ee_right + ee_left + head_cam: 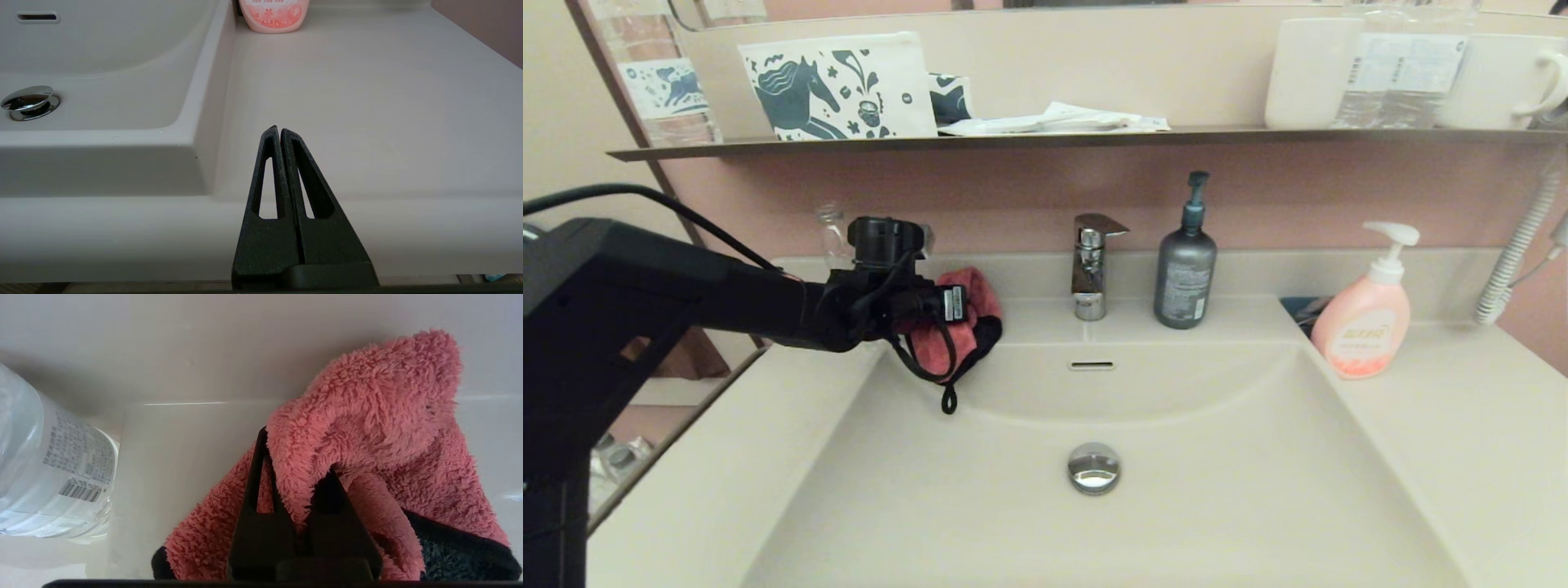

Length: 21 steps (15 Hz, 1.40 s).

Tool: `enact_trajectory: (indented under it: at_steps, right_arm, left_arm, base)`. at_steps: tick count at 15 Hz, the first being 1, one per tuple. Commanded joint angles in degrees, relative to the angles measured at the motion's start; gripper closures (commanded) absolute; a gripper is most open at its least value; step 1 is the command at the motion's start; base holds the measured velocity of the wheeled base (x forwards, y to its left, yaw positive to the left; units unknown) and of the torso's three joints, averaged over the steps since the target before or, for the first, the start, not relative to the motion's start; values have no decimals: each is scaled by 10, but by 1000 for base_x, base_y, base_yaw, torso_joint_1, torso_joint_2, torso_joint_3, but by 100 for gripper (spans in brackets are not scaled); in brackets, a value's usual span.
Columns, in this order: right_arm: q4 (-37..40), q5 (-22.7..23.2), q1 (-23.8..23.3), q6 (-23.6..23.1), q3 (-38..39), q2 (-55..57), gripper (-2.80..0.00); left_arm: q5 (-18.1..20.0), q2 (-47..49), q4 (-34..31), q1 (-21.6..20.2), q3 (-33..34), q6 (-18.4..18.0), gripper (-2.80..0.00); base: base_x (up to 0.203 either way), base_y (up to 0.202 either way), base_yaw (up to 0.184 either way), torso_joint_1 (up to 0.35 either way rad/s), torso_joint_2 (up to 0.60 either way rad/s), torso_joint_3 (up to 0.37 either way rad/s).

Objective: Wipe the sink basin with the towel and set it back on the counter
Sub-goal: Wipe the sink

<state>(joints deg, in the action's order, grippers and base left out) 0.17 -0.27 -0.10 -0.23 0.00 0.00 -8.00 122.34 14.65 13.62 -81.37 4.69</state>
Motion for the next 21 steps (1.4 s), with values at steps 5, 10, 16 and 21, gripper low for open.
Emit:
enact_trajectory:
  at_steps: [5,10,16,21]
  right_arm:
    - [0,0,0,0,0,1,0]
    - [0,0,0,0,0,1,0]
    - [0,0,0,0,0,1,0]
    - [0,0,0,0,0,1,0]
  left_arm:
    - [-1,-3,-12,32,16,43,0]
    - [-26,-7,-15,77,24,59,0]
    - [-48,26,-13,112,-3,61,0]
    - [-64,61,-17,140,-66,78,0]
  base:
    - [0,0,0,0,0,0]
    - [0,0,0,0,0,0]
    - [0,0,0,0,0,0]
    - [0,0,0,0,0,0]
